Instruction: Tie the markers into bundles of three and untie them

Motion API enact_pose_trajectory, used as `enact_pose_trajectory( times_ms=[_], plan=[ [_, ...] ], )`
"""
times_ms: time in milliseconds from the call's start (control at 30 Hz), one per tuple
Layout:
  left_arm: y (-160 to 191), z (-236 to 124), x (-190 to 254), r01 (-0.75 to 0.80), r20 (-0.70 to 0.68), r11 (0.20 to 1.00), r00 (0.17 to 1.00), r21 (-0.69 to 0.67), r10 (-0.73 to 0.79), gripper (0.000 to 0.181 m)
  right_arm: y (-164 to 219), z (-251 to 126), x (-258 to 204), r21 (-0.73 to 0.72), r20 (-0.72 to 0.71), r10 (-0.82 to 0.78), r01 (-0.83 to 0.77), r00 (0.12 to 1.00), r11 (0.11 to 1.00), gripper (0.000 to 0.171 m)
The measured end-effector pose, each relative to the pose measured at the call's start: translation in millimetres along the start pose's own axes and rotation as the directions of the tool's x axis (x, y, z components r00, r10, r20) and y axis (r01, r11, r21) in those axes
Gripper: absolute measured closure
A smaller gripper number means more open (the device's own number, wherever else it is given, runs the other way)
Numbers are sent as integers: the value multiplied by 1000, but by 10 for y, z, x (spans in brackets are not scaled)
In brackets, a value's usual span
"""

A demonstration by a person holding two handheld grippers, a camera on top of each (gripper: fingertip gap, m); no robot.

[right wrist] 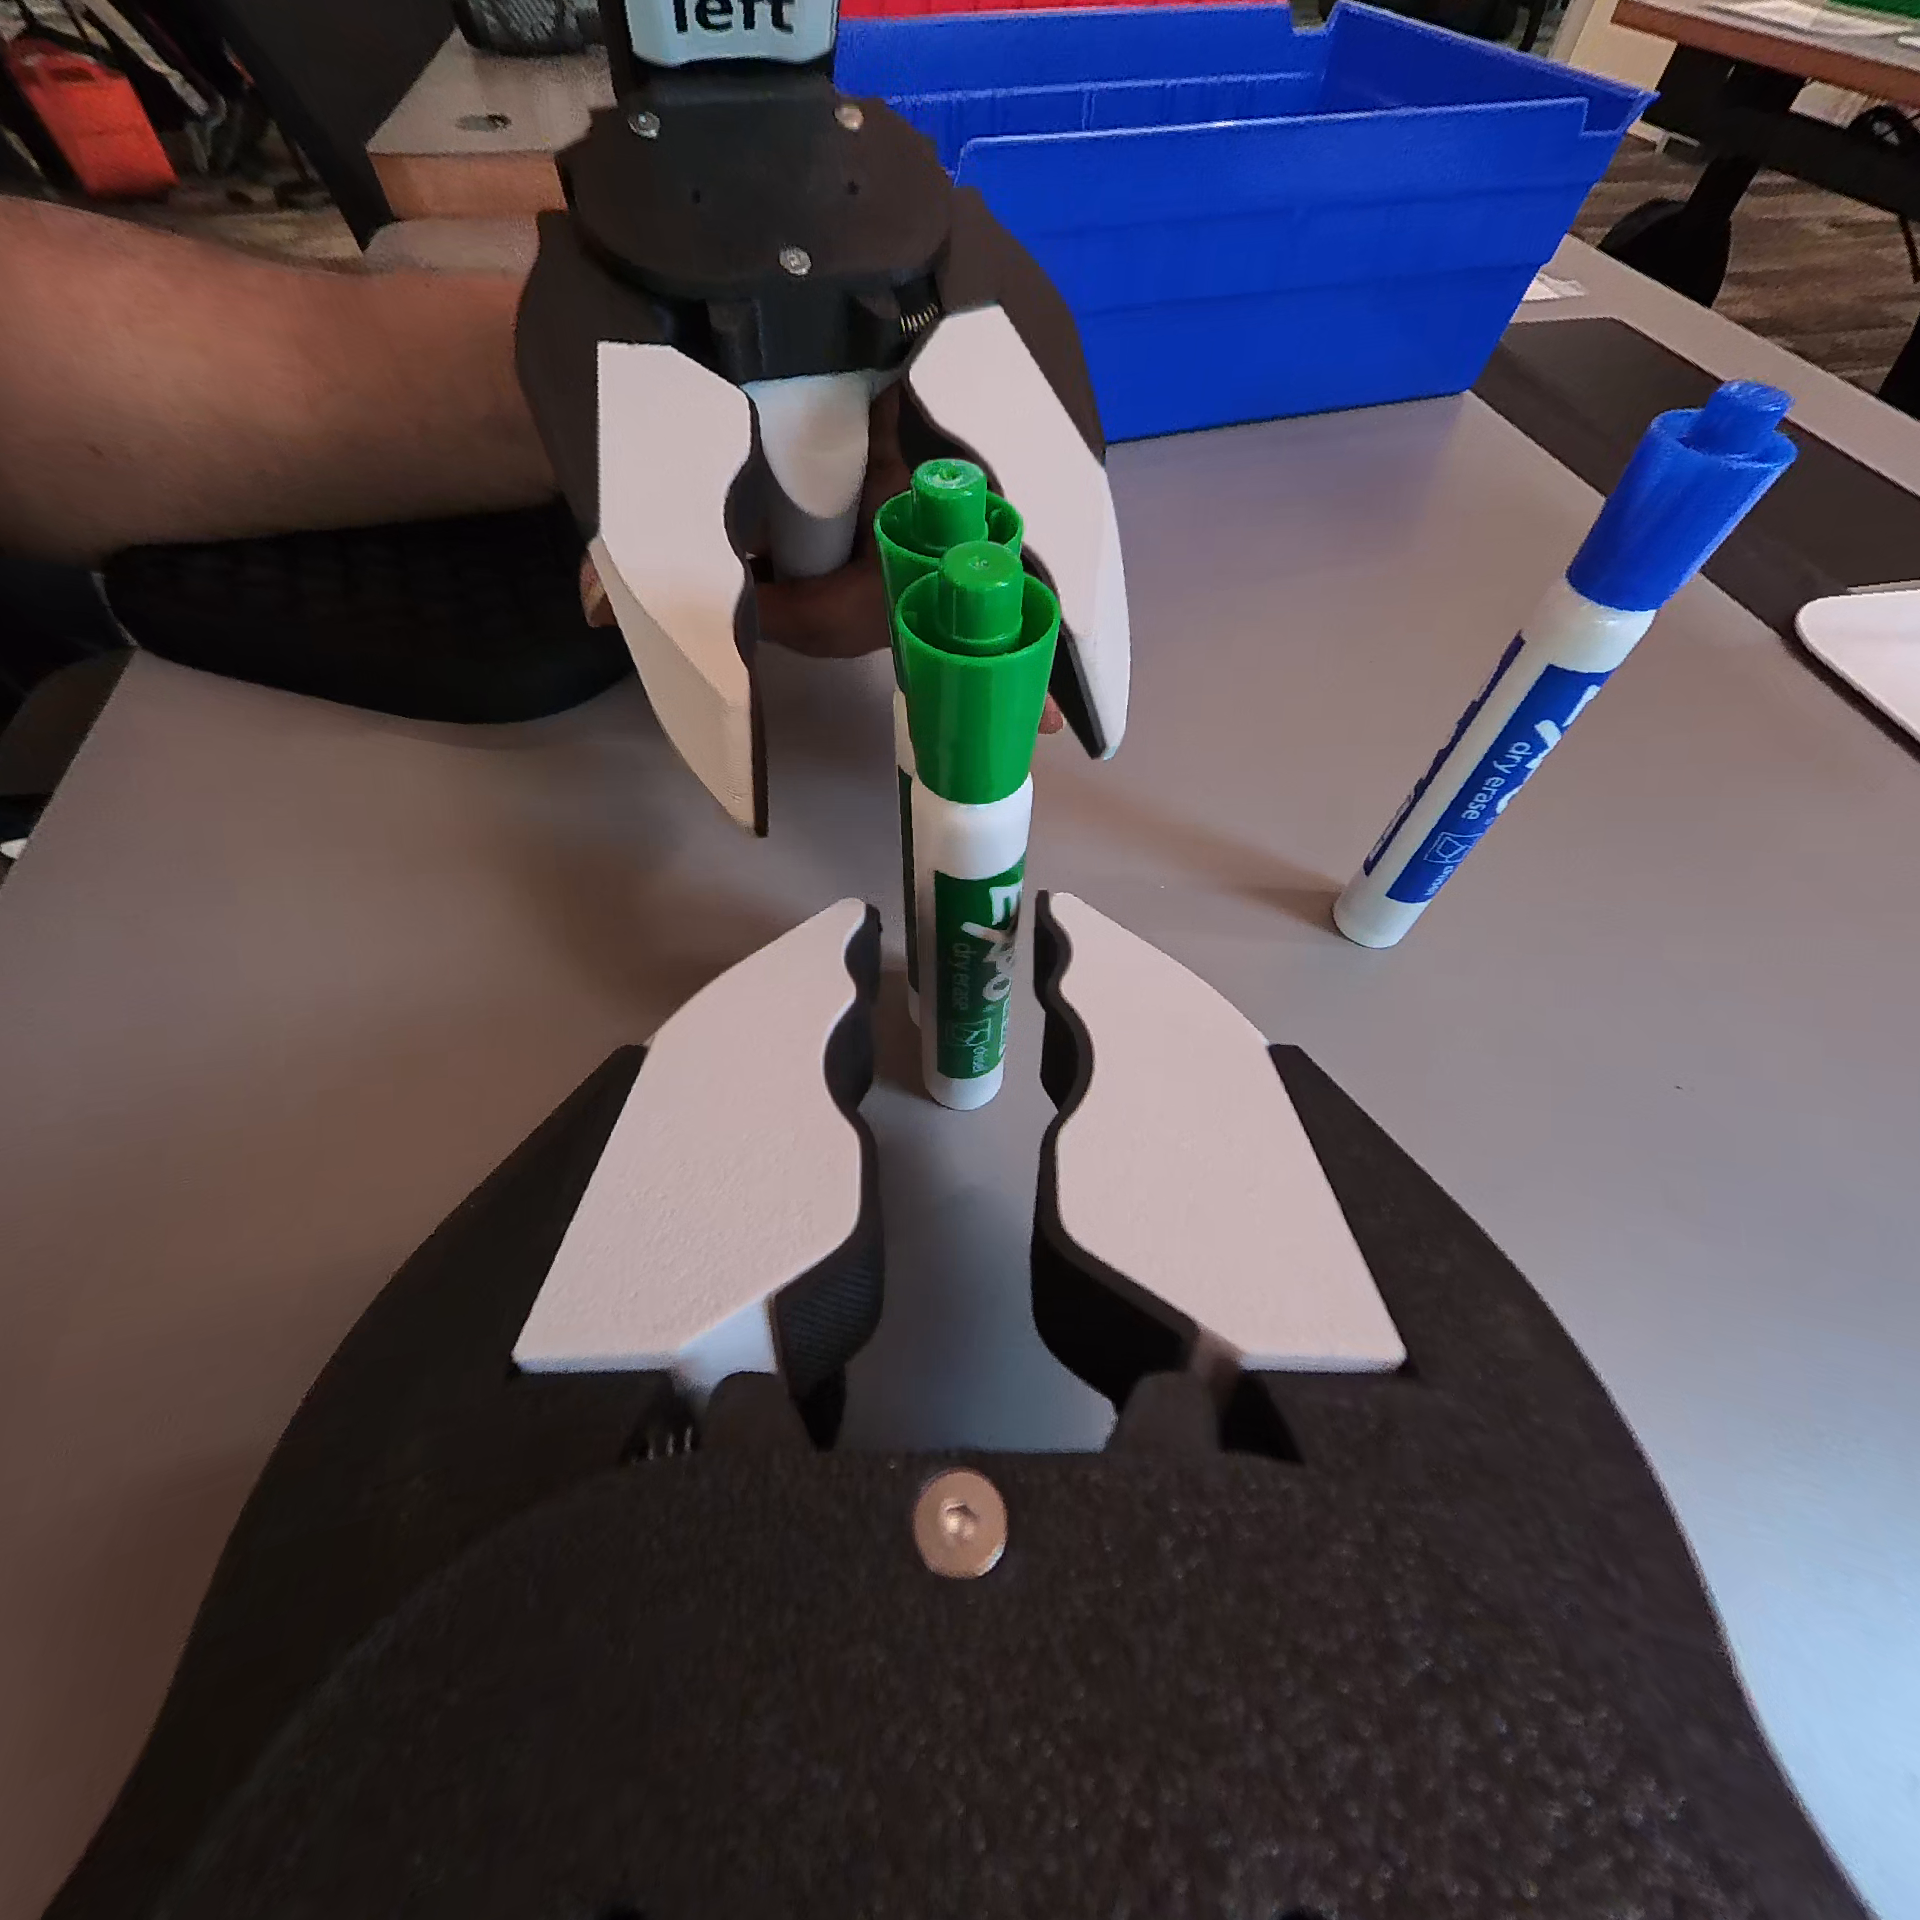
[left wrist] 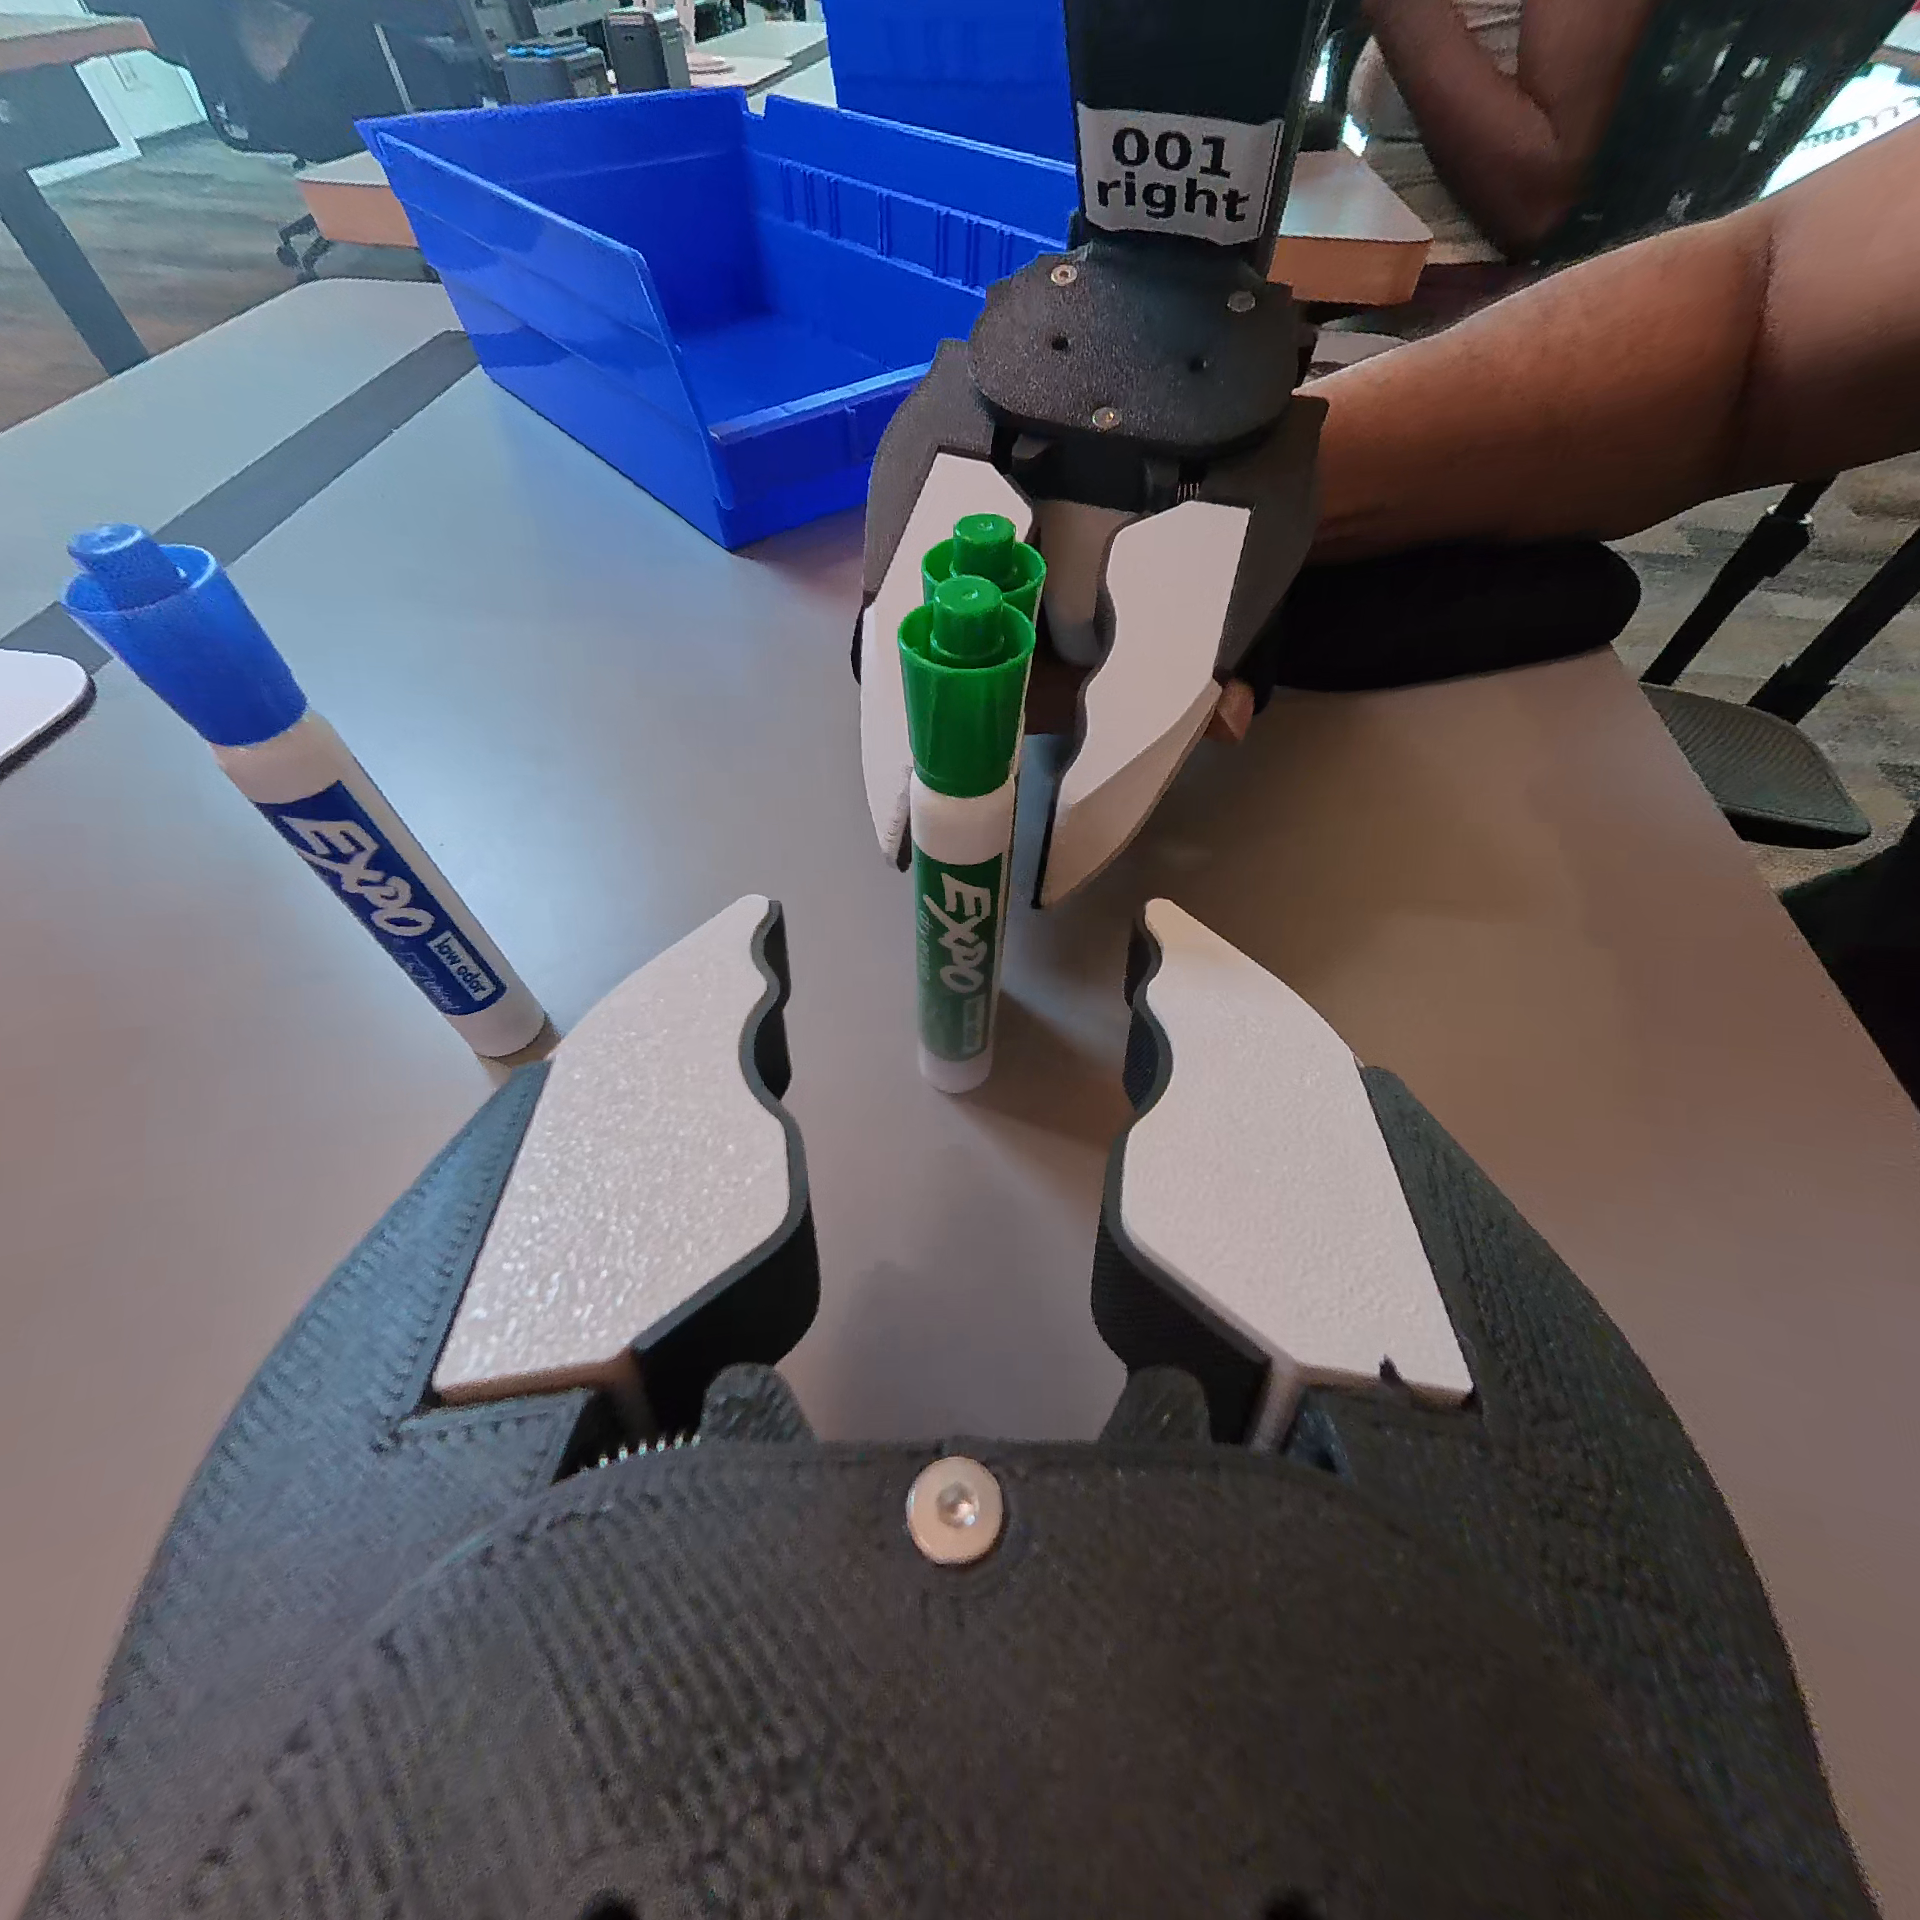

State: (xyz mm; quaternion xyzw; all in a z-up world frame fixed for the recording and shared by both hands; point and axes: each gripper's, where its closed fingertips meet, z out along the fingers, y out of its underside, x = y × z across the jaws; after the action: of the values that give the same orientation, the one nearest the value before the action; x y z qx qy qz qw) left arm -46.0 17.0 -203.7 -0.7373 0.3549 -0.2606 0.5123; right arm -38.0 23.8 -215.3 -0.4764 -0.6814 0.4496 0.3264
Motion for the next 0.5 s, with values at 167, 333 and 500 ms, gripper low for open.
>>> enact_pose_trajectory(
  times_ms=[167,333,500],
  plan=[
    [23,62,16,-14,-17,999,1000,48,15,119,-19,-96,-20,0,3,-9,9,1000,1000,131],
    [-49,82,14,-20,-13,994,1000,110,21,119,-42,-232,-9,13,0,-5,5,1000,1000,126],
    [-203,125,-2,-47,24,977,999,208,43,116,-178,-373,61,72,-1,21,-21,1000,997,126]
  ],
)
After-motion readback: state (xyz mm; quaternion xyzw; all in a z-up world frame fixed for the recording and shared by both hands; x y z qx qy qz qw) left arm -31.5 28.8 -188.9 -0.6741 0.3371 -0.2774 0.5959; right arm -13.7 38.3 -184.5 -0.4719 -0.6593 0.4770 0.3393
